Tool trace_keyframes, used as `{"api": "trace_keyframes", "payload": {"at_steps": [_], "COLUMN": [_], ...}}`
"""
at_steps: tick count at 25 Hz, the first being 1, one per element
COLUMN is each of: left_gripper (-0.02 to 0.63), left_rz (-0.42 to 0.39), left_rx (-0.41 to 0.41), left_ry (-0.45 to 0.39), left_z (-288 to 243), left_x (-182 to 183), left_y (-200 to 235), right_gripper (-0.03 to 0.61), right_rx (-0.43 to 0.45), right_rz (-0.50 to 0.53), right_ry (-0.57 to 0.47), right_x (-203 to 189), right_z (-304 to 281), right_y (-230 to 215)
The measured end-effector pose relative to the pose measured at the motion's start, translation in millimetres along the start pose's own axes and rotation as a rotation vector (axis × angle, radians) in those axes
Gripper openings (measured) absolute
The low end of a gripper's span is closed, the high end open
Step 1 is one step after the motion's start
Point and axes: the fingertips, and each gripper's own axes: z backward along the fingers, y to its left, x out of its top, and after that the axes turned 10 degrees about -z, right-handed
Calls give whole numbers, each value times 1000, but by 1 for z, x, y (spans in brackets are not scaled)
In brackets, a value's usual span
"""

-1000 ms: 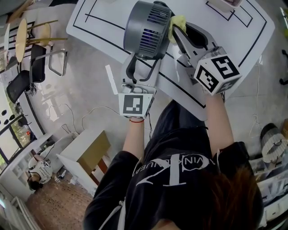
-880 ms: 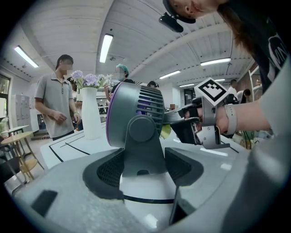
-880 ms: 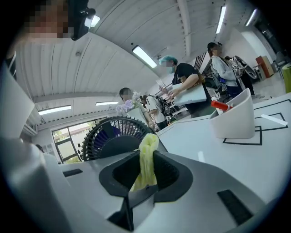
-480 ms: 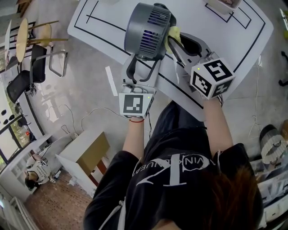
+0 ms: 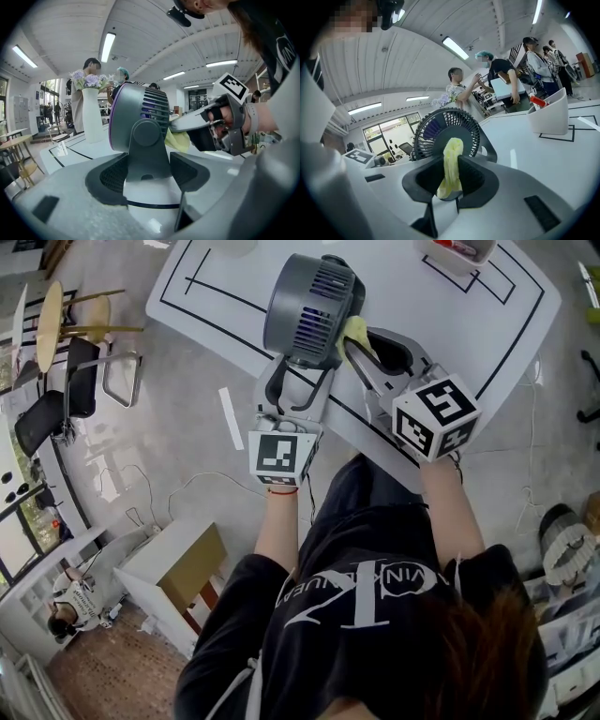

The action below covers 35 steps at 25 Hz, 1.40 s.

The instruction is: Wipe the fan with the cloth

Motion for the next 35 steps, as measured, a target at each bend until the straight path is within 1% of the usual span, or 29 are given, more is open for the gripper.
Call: {"api": "trace_keyframes", "payload": {"at_steps": [6, 9, 12, 15, 18, 21, 23, 25, 28, 30, 32, 35], "left_gripper": [279, 278, 278, 278, 278, 250, 209, 185, 163, 161, 157, 153], "left_rz": [8, -5, -46, -81, -142, -176, -177, -180, -185, -181, -181, -188], "left_rx": [-10, -43, -120, -230, -339, -403, -418, -422, -424, -432, -446, -466], "left_ry": [-2, 2, 3, -8, -2, 3, -7, -22, -41, -45, -43, -34], "left_z": [-1, 0, 1, 4, 6, 4, 3, 3, 3, 2, 1, 1], "left_x": [0, -1, -2, -3, -8, -12, -12, -12, -12, -12, -12, -12], "left_y": [0, -2, -4, -4, -5, -4, 0, 3, 5, 6, 6, 6], "right_gripper": [81, 81, 81, 81, 83, 83, 83, 83, 83, 83, 83, 83], "right_rx": [6, 0, -8, -24, -61, -111, -144, -175, -214, -229, -219, -165], "right_rz": [24, 33, 42, 50, 50, 48, 52, 76, 147, 214, 271, 309], "right_ry": [10, 21, 28, 28, 15, -7, -29, -49, -56, -38, -15, 11], "right_x": [2, 2, 2, 3, 4, 4, 6, 11, 17, 19, 20, 20], "right_z": [6, 8, 10, 12, 13, 15, 19, 23, 26, 28, 30, 29], "right_y": [10, 14, 17, 21, 24, 24, 28, 33, 42, 49, 58, 76]}}
